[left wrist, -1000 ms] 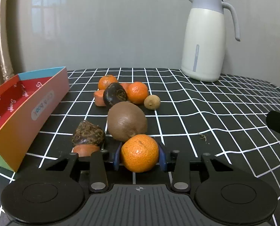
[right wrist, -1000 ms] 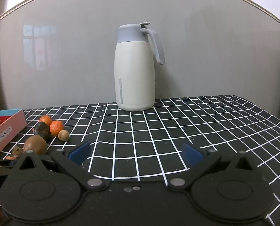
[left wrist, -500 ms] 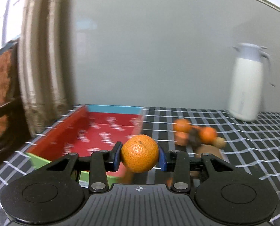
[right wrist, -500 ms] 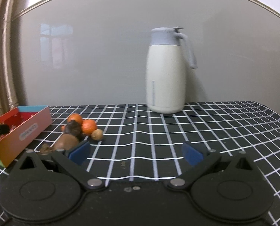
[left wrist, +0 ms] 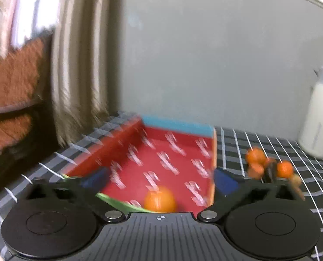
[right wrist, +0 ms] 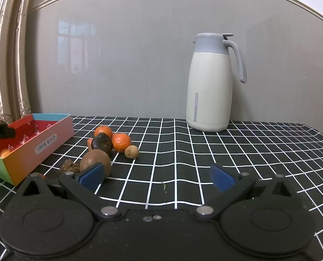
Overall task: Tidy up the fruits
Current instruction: 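Carry the orange into the red box and open the left gripper, then grasp the brown kiwi with the right gripper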
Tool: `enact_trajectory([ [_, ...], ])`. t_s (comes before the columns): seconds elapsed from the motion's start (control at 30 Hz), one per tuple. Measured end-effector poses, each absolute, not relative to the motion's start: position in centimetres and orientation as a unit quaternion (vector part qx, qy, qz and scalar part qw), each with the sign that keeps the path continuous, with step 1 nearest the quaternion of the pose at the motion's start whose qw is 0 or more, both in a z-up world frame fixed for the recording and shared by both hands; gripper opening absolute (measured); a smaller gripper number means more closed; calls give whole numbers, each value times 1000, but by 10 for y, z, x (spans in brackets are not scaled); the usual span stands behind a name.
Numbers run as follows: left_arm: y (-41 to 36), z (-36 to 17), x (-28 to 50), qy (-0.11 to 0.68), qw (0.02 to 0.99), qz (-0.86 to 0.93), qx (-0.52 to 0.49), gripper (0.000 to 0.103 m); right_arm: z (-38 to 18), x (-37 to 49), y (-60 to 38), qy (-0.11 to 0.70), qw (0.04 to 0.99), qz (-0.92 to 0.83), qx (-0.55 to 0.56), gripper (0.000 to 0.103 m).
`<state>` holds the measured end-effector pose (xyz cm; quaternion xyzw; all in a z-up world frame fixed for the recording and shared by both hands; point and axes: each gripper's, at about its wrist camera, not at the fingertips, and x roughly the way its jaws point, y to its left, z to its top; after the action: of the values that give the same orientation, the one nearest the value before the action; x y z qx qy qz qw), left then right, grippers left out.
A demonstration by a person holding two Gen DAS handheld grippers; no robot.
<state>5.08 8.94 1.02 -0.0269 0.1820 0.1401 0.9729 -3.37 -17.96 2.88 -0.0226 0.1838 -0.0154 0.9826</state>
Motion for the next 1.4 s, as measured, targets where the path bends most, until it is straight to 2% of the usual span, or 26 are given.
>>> enact_trajectory([
  [0.3,81,16,22,164,978,131,10,103,33,-36,-181,178,984,1,-13,103],
  [1.0,130,13,-11,164,973,163,-13,103,22,-9,-119,193,978,59,-52,103],
  [1.4,156,3,-6,177,967,179,-23,103,10,28,-109,241,969,38,-39,78],
])
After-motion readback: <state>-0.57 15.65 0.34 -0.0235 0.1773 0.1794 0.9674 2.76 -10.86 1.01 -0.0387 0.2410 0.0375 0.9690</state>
